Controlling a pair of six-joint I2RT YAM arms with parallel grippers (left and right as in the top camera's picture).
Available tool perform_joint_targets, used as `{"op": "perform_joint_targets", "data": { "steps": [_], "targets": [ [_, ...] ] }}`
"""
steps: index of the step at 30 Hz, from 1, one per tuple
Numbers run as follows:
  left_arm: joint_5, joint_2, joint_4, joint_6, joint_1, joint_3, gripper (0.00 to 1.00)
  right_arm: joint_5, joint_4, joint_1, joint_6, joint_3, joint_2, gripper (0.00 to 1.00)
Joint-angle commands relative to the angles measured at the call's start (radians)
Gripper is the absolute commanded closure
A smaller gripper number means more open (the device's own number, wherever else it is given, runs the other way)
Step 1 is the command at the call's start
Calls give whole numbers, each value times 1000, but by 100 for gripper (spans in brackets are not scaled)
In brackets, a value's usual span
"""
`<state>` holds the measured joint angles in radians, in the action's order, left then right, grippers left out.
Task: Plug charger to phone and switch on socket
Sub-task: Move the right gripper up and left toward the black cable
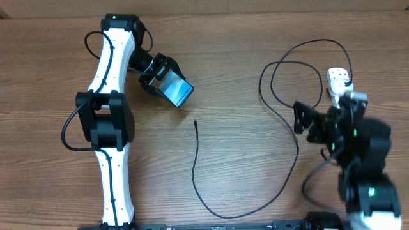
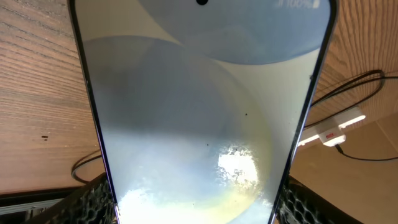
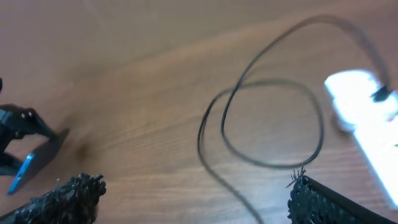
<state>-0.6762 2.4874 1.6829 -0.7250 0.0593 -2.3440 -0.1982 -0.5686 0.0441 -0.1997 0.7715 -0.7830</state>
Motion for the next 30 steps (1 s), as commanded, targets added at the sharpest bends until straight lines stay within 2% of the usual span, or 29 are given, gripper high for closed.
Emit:
{"op": "perform_joint_targets", "data": {
  "steps": [1,5,9,13,18,25,30],
  "targets": [
    [-31,3,3,20,7,-30,96,-159,-47,-4,-49,149,-151,0],
    [-31,3,5,18,6,-30,96,-462,-61,-4,-97,267,-310,0],
    [-31,3,5,18,6,-30,96,-697,45,-4,-249,288,-415,0],
    [-31,3,5,5,9,-30,96,-702,175,-4,-433,288,-495,0],
    [-31,3,-6,-32,19,-30,96,-702,182,-6,-648,288,-570,0],
    [-30,3,-28,-104,45,-30,96,-695,126,-74,-656,288,-655,0],
    [-30,3,-44,-182,80,-30,96,-589,125,-167,-657,288,-693,0]
  ]
}}
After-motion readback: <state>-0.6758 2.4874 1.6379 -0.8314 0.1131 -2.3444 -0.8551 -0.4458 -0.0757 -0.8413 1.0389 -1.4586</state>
